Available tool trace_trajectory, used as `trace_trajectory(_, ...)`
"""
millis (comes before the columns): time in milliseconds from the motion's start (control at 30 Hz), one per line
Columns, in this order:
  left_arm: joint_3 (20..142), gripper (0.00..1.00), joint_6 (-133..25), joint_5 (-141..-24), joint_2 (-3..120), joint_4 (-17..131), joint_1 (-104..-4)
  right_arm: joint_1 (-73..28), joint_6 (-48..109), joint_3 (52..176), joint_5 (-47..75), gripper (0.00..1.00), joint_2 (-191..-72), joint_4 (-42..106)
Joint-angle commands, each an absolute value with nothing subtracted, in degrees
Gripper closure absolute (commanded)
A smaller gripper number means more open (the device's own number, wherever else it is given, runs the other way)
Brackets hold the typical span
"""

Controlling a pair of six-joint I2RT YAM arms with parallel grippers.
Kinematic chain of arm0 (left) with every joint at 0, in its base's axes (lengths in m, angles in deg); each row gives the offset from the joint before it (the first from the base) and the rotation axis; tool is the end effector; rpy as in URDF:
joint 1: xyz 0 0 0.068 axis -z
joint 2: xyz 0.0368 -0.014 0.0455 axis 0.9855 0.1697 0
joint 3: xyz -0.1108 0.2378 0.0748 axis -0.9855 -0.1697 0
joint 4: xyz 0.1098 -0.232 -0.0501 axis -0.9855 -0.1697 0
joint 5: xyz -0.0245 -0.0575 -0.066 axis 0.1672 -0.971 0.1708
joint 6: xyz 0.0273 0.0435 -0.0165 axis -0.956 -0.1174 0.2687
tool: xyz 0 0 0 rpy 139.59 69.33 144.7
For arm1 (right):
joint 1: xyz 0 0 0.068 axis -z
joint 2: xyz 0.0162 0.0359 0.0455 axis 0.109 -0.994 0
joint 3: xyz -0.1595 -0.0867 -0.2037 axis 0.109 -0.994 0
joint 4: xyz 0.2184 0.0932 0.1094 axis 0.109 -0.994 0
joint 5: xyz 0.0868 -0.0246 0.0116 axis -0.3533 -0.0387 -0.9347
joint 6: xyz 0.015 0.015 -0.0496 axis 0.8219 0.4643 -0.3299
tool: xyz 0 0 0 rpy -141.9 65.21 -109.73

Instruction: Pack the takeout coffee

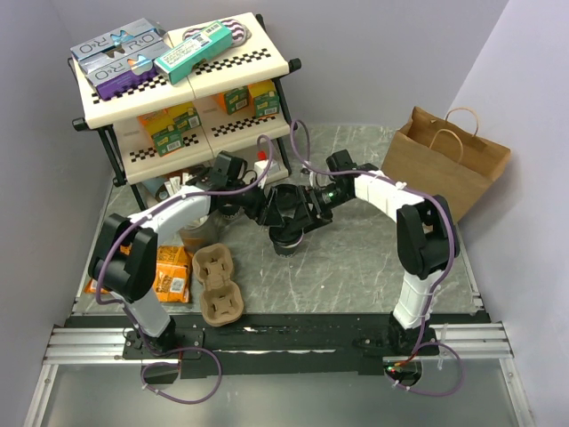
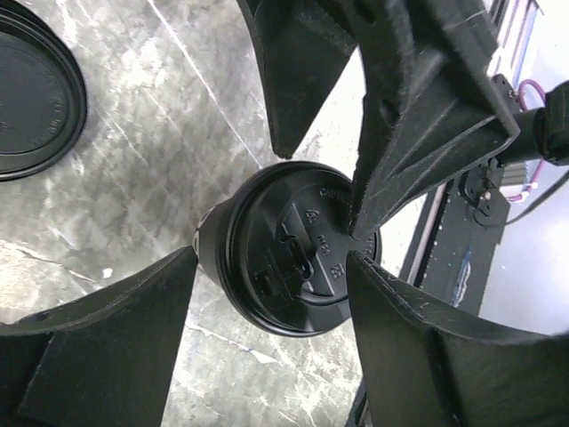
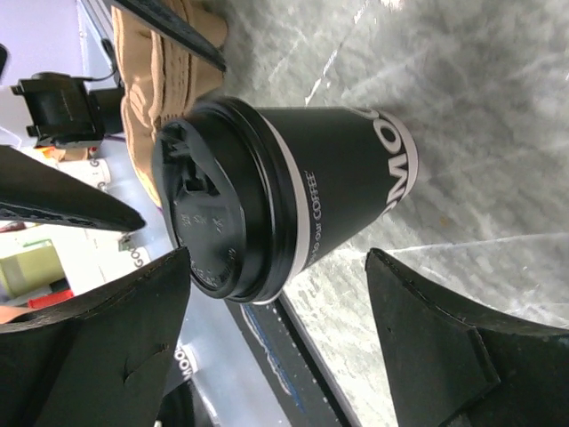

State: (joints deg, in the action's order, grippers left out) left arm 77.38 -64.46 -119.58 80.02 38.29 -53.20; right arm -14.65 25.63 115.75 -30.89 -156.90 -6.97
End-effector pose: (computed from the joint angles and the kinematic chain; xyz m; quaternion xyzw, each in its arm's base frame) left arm 0.3137 -0.1886 0.2449 0.3329 0.7971 -0.4330 0.2576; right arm 0.3375 0.1594 0.2104 -0.2272 0.8550 0.4601 0.0751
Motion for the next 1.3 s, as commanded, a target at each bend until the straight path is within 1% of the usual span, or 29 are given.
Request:
trace_trajectory(0, 77.3, 0.27, -63.6, -122.9, 80.7, 39.7, -52.6, -14.7, 26.3, 114.1, -31.2, 0.15, -153.4, -8.1)
trace_trajectory(467, 78.0, 0.28, -63.2, -124.1, 81.8, 39.9, -51.2, -14.6, 28.2, 112.6, -33.2, 0.16, -153.4, -7.0)
trace_trajectory(833, 78.8, 0.28, -62.9, -122.3, 82.5, 40.1, -50.5, -14.5, 32.4, 111.2, -40.3, 0.18, -154.5, -3.1)
trace_trajectory(1000, 79.2, 0.28, -63.5, -121.7, 82.4, 39.8, -50.5, -14.5, 31.3, 111.2, -39.7, 0.19, -154.5, -4.0)
trace_trajectory(1267, 80.5, 0.25, -65.1, -119.7, 81.6, 38.3, -50.6, -14.6, 27.9, 111.9, -34.9, 0.22, -154.5, -7.9)
